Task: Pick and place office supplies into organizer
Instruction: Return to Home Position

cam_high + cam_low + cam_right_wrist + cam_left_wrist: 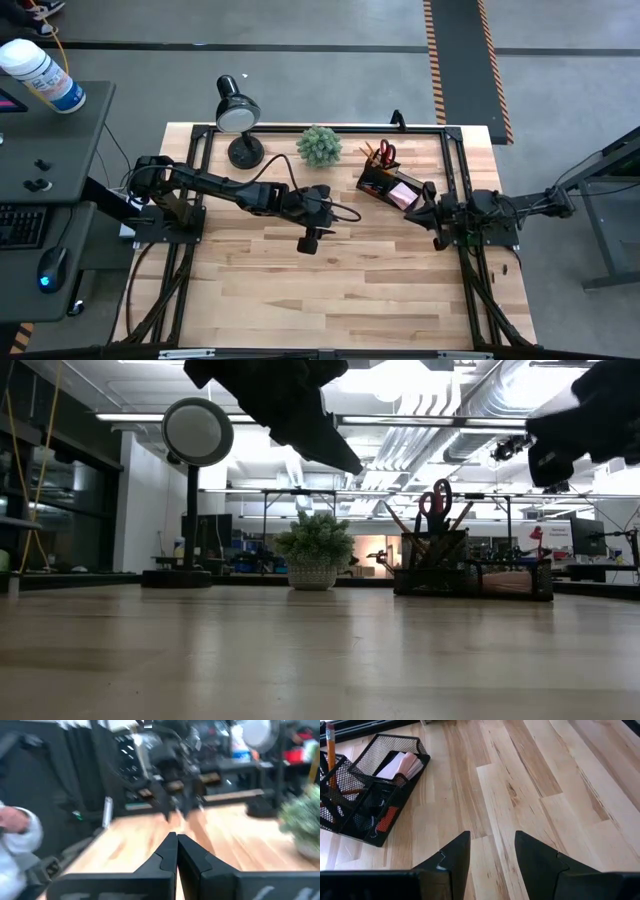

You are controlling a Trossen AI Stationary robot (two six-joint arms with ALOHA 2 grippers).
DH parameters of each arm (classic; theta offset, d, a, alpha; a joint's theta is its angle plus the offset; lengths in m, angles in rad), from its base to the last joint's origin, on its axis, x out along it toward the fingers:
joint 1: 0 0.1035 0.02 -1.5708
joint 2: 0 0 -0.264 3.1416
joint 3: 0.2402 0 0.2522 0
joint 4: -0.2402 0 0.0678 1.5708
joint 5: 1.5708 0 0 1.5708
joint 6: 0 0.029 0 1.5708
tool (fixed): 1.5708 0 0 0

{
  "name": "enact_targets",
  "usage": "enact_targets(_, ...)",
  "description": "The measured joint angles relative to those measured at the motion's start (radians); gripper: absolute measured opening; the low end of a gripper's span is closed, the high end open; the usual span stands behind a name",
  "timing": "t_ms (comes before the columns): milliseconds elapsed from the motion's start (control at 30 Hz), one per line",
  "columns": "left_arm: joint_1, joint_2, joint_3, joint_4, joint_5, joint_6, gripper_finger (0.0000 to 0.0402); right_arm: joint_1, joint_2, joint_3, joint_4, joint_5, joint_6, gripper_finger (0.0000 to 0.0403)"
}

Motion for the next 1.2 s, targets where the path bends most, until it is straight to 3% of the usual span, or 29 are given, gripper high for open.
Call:
enact_targets(100,0.000,0.000,0.000,0.000,0.005,0.000,0.0143,-0.001,0.002,0.000,-0.017,0.037,0.020,0.0000)
enact_targets(367,0.001,0.000,0.000,0.001,0.030,-0.008,0.0143,-0.001,0.003,0.000,-0.036,-0.057,-0.008,0.0000)
enact_targets(567,0.001,0.000,-0.018,0.068,0.092,-0.060,0.0143,-0.001,0.004,0.000,-0.039,-0.063,-0.031,0.0000)
enact_targets(900,0.118,-0.015,-0.261,0.365,0.100,-0.287,0.0142,-0.001,0.004,-0.001,-0.039,-0.059,-0.030,0.0000)
enact_targets(1200,0.106,-0.154,-0.501,0.544,0.097,-0.361,0.0142,-0.001,0.004,-0.001,-0.039,-0.057,-0.030,0.0000)
